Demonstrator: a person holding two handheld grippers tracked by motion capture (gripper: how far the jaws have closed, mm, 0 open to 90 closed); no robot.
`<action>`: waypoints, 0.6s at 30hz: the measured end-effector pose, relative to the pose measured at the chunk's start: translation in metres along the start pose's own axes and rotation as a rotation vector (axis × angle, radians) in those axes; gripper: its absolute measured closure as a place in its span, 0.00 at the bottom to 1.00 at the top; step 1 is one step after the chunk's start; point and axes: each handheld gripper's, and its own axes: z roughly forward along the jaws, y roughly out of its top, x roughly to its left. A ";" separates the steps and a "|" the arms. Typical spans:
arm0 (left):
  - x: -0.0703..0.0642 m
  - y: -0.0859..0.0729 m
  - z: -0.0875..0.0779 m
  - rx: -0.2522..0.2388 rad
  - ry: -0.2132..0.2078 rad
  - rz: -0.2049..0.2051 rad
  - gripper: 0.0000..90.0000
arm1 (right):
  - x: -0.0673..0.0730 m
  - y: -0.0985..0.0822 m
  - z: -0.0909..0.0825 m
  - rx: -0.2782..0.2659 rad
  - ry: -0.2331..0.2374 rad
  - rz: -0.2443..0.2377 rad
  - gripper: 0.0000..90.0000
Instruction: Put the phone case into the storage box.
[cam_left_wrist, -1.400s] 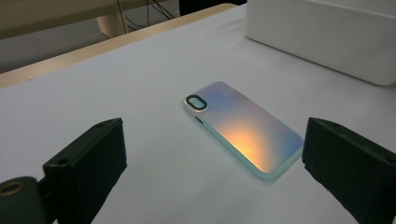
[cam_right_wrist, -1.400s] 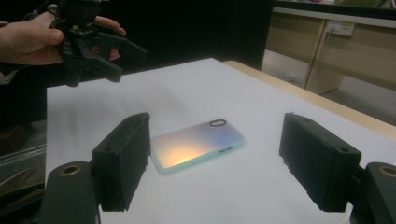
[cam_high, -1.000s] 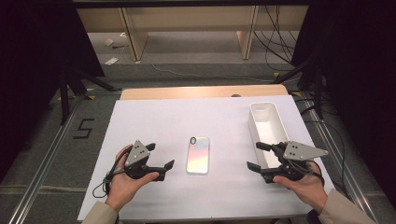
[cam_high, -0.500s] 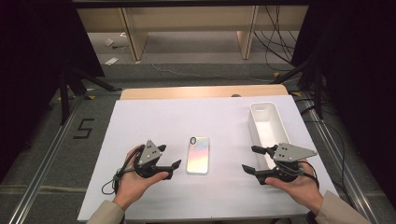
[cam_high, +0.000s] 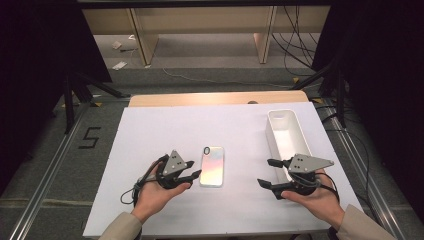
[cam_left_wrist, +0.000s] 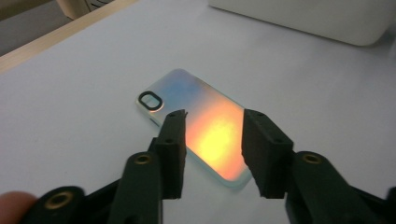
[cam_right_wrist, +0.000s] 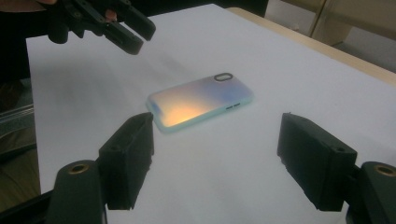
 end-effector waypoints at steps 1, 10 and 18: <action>-0.002 0.001 0.004 0.005 -0.019 0.000 0.76 | 0.000 0.000 0.000 0.003 0.001 -0.002 0.31; -0.015 0.015 0.036 0.079 -0.085 -0.021 1.00 | 0.001 -0.001 0.002 -0.001 0.005 -0.002 0.31; -0.022 0.025 0.061 0.146 -0.086 -0.051 1.00 | 0.002 -0.001 0.003 0.002 0.013 -0.001 0.31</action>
